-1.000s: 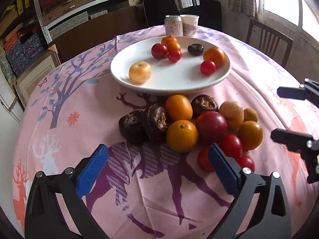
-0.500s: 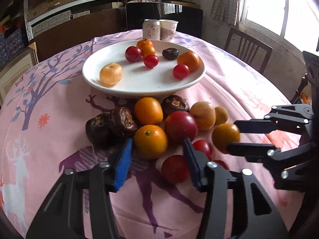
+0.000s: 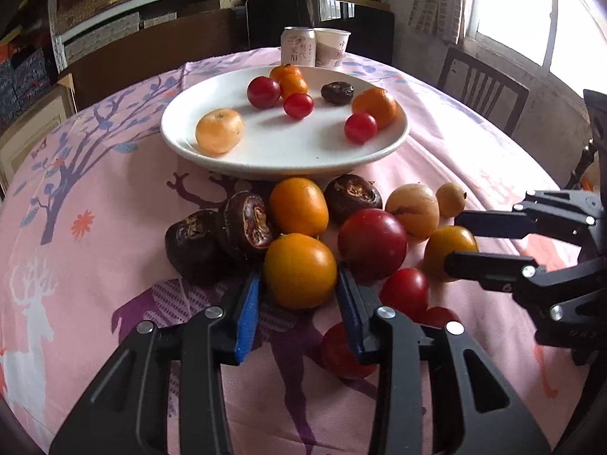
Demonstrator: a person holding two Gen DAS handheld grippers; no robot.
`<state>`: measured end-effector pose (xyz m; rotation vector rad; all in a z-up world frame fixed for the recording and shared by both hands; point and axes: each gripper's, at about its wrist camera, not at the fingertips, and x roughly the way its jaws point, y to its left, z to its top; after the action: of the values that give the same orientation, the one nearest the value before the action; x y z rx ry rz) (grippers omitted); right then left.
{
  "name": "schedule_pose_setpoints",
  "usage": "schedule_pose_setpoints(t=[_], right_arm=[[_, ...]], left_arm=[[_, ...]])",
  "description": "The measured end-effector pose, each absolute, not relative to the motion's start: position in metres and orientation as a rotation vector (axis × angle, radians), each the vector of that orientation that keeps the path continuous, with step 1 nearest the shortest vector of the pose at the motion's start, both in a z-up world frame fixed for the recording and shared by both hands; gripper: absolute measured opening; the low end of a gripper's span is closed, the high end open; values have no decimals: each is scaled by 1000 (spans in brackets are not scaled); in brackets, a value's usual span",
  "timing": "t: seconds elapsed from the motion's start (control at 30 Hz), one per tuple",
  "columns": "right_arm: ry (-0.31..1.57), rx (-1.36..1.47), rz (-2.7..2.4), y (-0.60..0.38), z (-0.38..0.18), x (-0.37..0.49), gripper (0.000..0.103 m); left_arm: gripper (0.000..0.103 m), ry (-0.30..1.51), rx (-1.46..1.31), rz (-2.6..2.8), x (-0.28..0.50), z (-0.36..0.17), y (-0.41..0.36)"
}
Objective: Organize fruits
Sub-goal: 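Grasp an orange with the left tool while the right tool grasps a yellow fruit, then release the orange and yellow fruit onto the plate with both tools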
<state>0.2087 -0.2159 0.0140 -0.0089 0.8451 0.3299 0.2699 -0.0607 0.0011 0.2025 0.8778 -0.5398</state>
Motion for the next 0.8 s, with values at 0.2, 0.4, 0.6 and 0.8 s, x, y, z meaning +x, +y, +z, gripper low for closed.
schedule_pose_setpoints(t=[0.2,0.4,0.6,0.8], right_arm=[[863,114,289,-231,13,198,36],[731,158,289,-249,52,184,36],[609,111,275,-260,96,223,36],[662,115,335,-251,88,283,36]], left_arm=[[36,869,248,-564,262,4,-66],[36,837,201,-570,256,34,-57],[36,770,190,-504,280,69,-69],[36,743,197,-402,322,75,-82]])
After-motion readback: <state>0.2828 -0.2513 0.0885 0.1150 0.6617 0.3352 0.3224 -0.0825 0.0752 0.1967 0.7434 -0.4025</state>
